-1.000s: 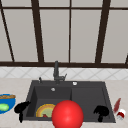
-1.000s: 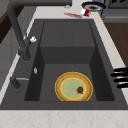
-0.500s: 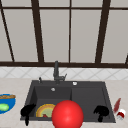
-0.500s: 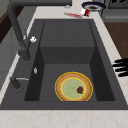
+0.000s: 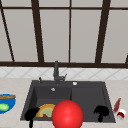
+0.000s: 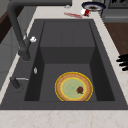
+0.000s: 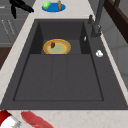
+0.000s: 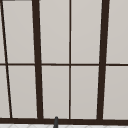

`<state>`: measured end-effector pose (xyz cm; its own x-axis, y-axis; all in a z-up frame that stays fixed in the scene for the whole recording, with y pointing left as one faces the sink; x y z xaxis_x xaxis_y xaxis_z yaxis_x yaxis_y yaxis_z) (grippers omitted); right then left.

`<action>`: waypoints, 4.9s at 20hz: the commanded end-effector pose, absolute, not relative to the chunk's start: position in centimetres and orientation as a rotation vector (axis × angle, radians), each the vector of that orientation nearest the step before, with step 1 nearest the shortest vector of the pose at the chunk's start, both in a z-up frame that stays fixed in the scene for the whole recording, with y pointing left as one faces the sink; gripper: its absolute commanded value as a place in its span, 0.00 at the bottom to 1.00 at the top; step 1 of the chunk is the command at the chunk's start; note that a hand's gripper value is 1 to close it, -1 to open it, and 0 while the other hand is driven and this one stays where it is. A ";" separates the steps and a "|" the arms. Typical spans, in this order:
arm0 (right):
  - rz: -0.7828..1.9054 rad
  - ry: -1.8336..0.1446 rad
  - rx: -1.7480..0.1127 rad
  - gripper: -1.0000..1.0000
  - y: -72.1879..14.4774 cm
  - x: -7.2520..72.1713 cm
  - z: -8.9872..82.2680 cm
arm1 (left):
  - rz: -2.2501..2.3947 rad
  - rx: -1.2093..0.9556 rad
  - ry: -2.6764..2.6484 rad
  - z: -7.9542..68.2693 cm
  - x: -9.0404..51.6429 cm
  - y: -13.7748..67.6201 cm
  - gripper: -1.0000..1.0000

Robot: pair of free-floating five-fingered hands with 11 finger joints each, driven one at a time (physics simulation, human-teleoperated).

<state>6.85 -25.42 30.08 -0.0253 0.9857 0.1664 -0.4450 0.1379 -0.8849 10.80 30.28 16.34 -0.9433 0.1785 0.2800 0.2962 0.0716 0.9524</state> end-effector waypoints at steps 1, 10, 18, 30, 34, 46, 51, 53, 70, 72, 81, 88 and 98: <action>1.321 -0.980 -0.728 0.50 -25.4 6.9 30.1 | -2.028 -0.396 -2.200 15.9 11.0 29.0 0.00; 1.321 -0.980 -0.728 0.50 -25.4 6.9 30.1 | -2.018 -0.388 -2.199 14.9 12.6 26.4 0.00; 1.321 -0.980 -0.728 0.50 -25.4 6.9 30.1 | -2.027 -0.407 -2.185 14.5 13.8 23.9 0.00; 1.381 -0.969 -0.739 0.00 -22.9 10.2 29.9 | -2.054 -0.430 -2.236 14.4 13.6 24.3 0.50; 1.379 -0.963 -0.747 0.00 -21.5 12.5 29.8 | -2.053 -0.421 -2.241 14.4 13.6 24.2 0.50; 1.369 -0.969 -0.720 0.00 -18.5 21.8 28.9 | -2.050 -0.410 -2.247 14.4 13.7 24.2 0.50; 1.409 -1.031 -0.746 0.00 -18.2 23.6 28.8 | -2.049 -0.408 -2.249 14.4 13.7 24.2 0.50; 1.430 -1.068 -0.749 0.00 -18.3 23.9 28.6 | -2.049 -0.407 -2.249 14.4 13.7 24.2 0.50; 1.390 -1.312 -0.832 0.00 -17.6 29.6 26.8 | -2.048 -0.405 -2.250 14.4 13.7 24.2 0.50; 1.382 -1.330 -0.855 0.00 -17.2 30.9 26.6 | -2.048 -0.405 -2.250 14.4 13.7 24.2 0.50; 1.330 -1.433 -0.988 0.00 -15.9 36.3 25.8 | -2.048 -0.405 -2.250 14.4 13.7 24.2 0.50; 1.377 -1.424 -1.063 0.00 -13.1 39.1 26.3 | -2.048 -0.405 -2.250 14.4 13.7 24.2 0.50; 1.485 -1.413 -1.027 0.00 -9.6 39.0 26.9 | -2.048 -0.405 -2.250 14.4 13.7 24.2 0.50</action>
<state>38.99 -10.73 26.95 -0.2898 0.9560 0.0449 -0.0144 0.0426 -0.9990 13.66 24.20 14.36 -0.9626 0.1452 0.2286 0.2412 0.0759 0.9675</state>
